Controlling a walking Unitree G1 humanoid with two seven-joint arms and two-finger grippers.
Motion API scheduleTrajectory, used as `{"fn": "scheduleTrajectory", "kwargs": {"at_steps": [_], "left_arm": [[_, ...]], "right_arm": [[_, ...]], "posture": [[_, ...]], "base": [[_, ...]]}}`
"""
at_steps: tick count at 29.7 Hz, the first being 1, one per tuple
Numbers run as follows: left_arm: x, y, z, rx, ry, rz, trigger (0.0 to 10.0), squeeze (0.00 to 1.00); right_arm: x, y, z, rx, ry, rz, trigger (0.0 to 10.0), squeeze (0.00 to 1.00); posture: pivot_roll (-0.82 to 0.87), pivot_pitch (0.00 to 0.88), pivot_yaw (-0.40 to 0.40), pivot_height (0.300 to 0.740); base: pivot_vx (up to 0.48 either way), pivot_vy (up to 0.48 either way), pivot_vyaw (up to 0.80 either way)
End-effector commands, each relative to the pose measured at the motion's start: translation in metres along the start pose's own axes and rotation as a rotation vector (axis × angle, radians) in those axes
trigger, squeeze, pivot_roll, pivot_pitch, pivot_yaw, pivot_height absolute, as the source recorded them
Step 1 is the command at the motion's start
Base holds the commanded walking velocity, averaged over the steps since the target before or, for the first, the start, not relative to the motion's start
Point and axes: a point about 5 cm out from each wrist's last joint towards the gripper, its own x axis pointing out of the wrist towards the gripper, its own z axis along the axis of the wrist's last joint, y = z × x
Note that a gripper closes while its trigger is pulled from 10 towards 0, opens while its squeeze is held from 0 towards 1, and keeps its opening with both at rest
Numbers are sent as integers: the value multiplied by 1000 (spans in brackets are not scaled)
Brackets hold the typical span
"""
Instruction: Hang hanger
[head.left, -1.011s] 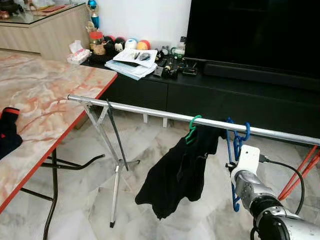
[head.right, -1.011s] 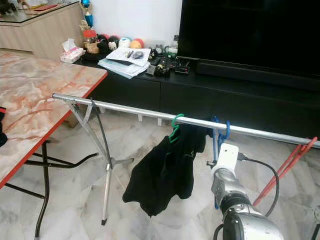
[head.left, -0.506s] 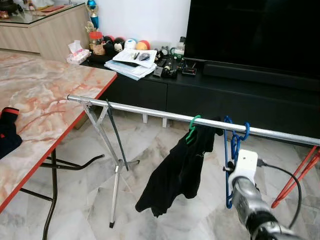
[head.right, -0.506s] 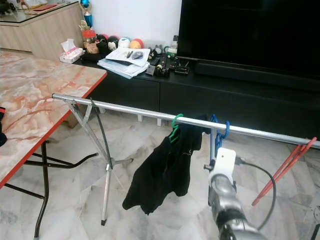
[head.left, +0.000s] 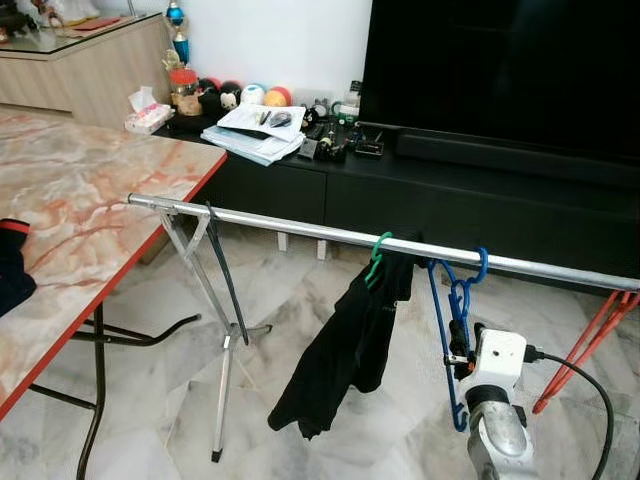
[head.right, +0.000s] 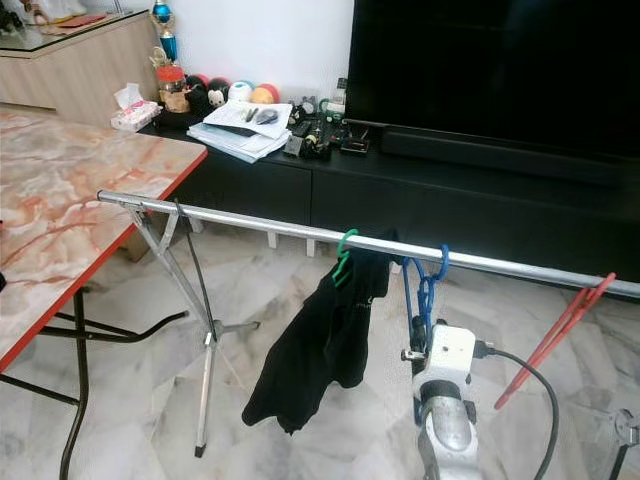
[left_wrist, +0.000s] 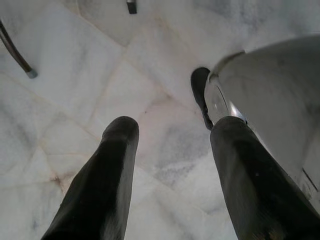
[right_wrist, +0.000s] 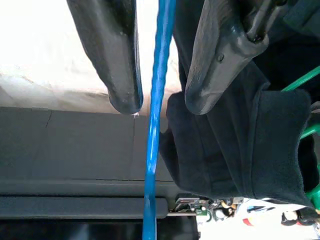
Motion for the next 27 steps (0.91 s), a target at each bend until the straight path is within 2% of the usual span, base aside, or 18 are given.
{"fn": "scheduleTrajectory", "kwargs": {"at_steps": [1, 6, 8, 10, 11, 13, 14, 18, 20, 23, 25, 26, 27], "left_arm": [[-1, 1, -7, -22, 29, 13, 10000, 0], [-1, 4, -7, -19, 29, 36, 10000, 0], [-1, 6, -7, -23, 27, 64, 10000, 0], [0, 10, -4, -43, 12, 118, 10000, 0], [0, 10, -4, -43, 12, 118, 10000, 0], [1, 13, 1, -68, -10, 151, 10000, 0], [2, 15, 8, -81, -32, 164, 10000, 0], [4, 14, 15, -74, -49, 157, 10000, 0], [6, 13, 21, -74, -57, 158, 10000, 0], [7, 13, 23, -73, -52, 156, 10000, 0], [7, 13, 23, -73, -50, 154, 10000, 0], [8, 12, 22, -72, -36, 154, 10000, 0], [8, 12, 22, -72, -36, 154, 10000, 0]], "right_arm": [[-4, 1, 0, -6, -1, 1, 10000, 0], [-18, 4, -18, 30, 57, -4, 10000, 0], [-26, 7, -31, 62, 107, 2, 10000, 0], [-35, 11, -54, 58, 227, 35, 10000, 0], [-35, 11, -54, 58, 227, 35, 10000, 0], [-39, 16, -68, 45, 314, 94, 10000, 0], [-47, 23, -85, 9, 420, 178, 10000, 0], [-54, 26, -96, -4, 496, 223, 10000, 0], [-56, 22, -103, -29, 555, 182, 10000, 0], [-61, 13, -111, 50, 624, 66, 10000, 0], [-64, 12, -114, 75, 645, 42, 10000, 0], [-76, 6, -125, 84, 734, -8, 10000, 0], [-76, 6, -125, 84, 734, -8, 10000, 0]], "posture": [[199, 0, -16, 740], [182, 0, -23, 740], [177, 0, -25, 740], [168, 0, -35, 740], [168, 0, -35, 740], [166, 0, -46, 740], [167, 0, -48, 740], [173, 0, -55, 740], [173, 0, -58, 740], [159, 0, -51, 740], [155, 0, -49, 740], [160, 0, -47, 740], [160, 0, -47, 740]], "base": [[0, 0, 0], [0, 0, 0], [0, 0, 0], [0, 0, 0], [0, 0, 0], [0, 0, 0], [0, 0, 0], [0, 0, 0], [0, 0, 0], [0, 0, 0], [0, 0, 0], [0, 0, 0], [0, 0, 0]]}}
